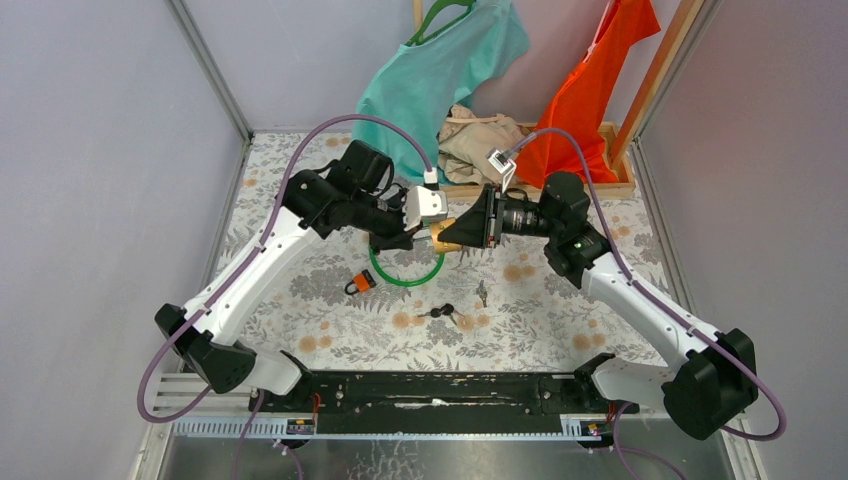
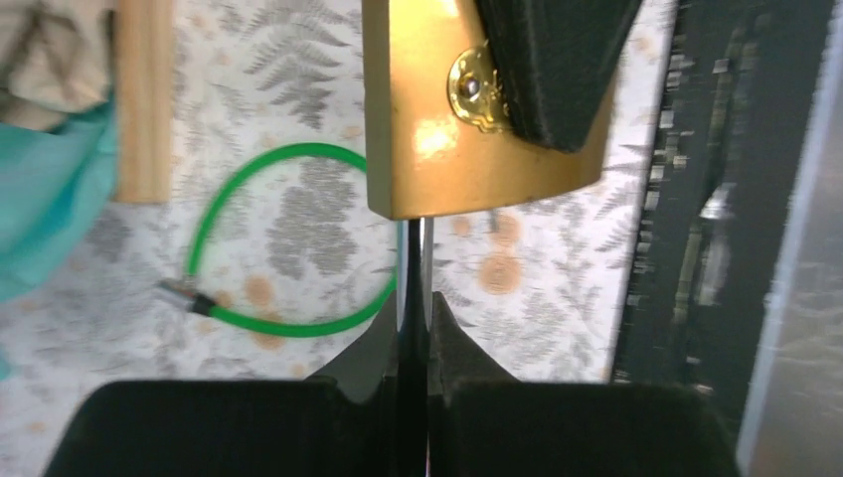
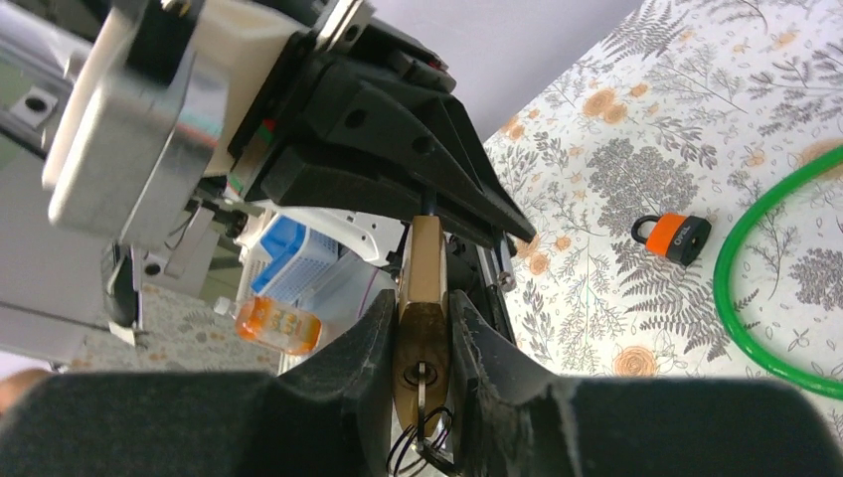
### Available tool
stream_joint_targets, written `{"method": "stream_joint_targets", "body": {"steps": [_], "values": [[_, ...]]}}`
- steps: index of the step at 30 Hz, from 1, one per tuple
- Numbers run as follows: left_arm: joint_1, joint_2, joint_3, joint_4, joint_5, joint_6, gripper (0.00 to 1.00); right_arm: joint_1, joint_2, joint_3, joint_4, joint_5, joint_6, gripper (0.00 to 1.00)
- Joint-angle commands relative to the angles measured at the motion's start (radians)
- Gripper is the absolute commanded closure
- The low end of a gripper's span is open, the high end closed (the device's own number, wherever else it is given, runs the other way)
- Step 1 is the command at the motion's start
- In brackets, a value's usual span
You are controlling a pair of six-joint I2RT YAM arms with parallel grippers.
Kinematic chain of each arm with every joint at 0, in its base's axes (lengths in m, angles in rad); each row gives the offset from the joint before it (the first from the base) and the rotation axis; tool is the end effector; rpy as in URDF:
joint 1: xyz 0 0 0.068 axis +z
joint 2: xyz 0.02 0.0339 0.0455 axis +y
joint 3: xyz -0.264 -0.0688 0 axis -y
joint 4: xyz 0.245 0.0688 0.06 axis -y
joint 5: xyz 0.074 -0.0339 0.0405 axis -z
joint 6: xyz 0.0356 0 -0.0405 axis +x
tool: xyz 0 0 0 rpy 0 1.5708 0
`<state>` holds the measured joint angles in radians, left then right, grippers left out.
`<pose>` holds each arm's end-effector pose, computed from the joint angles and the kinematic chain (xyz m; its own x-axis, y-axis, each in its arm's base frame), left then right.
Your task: Unlock with the key
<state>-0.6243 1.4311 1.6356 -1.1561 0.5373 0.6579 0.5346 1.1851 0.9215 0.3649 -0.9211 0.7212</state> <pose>0.2098 -0.1736 0.3983 -0.0684 0.6967 -0.7141 0.9921 0.1231 0.0251 0.2161 0.1609 0.3619 -0.5882 0.1159 -0.8003 -0.8009 0.0538 0.5964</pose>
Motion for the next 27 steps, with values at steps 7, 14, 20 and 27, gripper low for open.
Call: {"method": "stream_joint_targets", "body": {"steps": [7, 14, 20, 27], "values": [[-0.131, -0.159, -0.374, 0.72, -0.671, 0.459, 1.0, -0.028, 0.074, 0.034, 0.079, 0.008, 0.327, 1.0], [-0.169, -0.087, -0.455, 0.837, -0.653, 0.495, 0.54, -0.175, 0.06, -0.035, -0.04, 0.131, 0.309, 1.0], [-0.13, 0.153, -0.097, 0.307, -0.358, 0.033, 0.18, -0.282, 0.077, -0.096, -0.144, 0.318, 0.142, 1.0], [0.044, 0.156, -0.07, 0.176, -0.101, -0.073, 0.15, -0.283, 0.192, -0.08, -0.111, 0.423, -0.062, 1.0]]}}
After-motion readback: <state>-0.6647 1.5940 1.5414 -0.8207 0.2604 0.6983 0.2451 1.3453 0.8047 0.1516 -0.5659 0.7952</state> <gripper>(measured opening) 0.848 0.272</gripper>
